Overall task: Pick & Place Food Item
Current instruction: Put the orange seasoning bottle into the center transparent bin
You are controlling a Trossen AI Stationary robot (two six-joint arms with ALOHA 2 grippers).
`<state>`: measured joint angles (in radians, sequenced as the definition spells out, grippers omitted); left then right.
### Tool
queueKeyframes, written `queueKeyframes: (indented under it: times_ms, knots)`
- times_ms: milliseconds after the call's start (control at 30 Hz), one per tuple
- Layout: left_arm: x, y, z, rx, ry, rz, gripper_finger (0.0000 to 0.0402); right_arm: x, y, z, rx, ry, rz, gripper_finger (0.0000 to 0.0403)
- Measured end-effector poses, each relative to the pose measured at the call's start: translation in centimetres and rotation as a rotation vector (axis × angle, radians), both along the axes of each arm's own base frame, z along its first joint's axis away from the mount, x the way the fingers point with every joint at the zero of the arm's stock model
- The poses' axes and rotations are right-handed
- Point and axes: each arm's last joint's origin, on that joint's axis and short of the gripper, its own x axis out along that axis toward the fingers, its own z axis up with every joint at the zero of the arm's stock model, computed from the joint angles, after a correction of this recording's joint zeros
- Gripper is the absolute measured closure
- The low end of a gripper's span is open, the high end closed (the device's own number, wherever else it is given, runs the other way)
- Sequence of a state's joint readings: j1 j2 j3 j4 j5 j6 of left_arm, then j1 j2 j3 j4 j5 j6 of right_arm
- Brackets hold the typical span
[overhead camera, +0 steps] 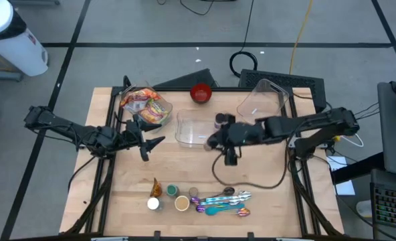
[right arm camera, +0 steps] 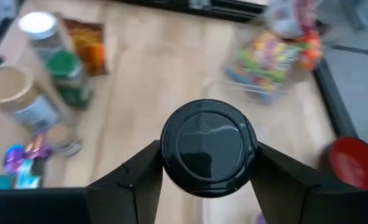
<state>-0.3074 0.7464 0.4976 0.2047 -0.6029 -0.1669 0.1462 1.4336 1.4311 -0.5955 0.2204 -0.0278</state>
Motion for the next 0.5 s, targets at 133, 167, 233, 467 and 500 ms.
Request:
queueKeyframes:
  times_ms: [133,167,233,467,500]
  knots:
    - [0.0,0.0,0.0,0.0,0.0,0.0,0.0135,-0.9,-2.2,0.2,-0.01,0.011,-0.079,0.0207]
    - [0.0,0.0,0.0,0.0,0.0,0.0,0.0135,-1.1,-2.6,0.0,-0.01,0.011,-0.093,0.0208]
    - [0.0,0.0,0.0,-0.001,-0.002,0.0,0.0135,-1.5,-3.6,-1.0,-0.013,0.041,-0.126,0.0208]
    - [0.0,0.0,0.0,0.001,0.002,-0.001,0.0135,-2.6,-6.4,-4.5,0.001,0.07,-0.234,0.0208]
    - [0.0,0.0,0.0,0.0,0.001,0.0,0.0135,-2.8,-6.7,-5.2,0.002,0.085,-0.246,0.0208]
